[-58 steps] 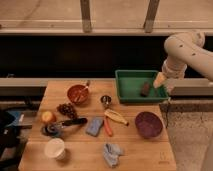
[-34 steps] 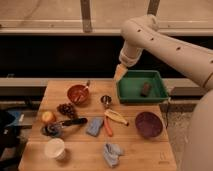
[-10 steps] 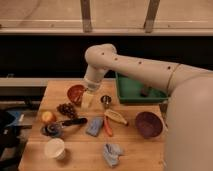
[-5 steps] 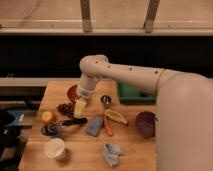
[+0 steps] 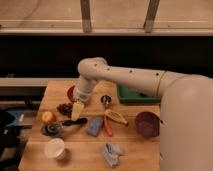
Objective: Place brush in metal cup
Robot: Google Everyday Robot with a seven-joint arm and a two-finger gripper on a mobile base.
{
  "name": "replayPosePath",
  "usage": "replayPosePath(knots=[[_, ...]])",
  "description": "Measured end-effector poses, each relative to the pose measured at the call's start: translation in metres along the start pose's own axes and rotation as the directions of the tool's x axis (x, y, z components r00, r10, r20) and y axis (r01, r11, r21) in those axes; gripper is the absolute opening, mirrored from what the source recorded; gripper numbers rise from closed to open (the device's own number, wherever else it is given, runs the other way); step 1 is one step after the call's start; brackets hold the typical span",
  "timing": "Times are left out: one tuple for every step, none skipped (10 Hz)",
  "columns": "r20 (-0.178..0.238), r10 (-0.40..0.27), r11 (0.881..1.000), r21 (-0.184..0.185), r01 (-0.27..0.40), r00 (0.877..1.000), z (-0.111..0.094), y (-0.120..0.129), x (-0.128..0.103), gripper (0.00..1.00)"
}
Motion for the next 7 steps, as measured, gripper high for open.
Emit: replayPosePath(knots=[[0.004,0.002,1.0,-0.003,-0.002,1.0,0.001,-0.001,0.0,0.8],[0.007,-0.005,1.0,-0.026,0.006,1.0,0.014,0.0,-0.004,0.8],[0.01,-0.016,0.999,-0.048,0.016,1.0,0.027,0.001,-0.011,0.8],[0.017,-0.023,0.998,-0.066,0.024,1.0,0.039,0.001,-0.016,0.8],[0.02,-0.022,0.996,-0.081,0.024,1.0,0.046,0.001,-0.017,0.8],[0.026,-0.025,0.995,-0.095,0.027,0.999,0.054,0.003,-0.019,0.8],[0.03,-0.028,0.994,-0.108,0.031,0.999,0.06,0.005,-0.021,0.8]])
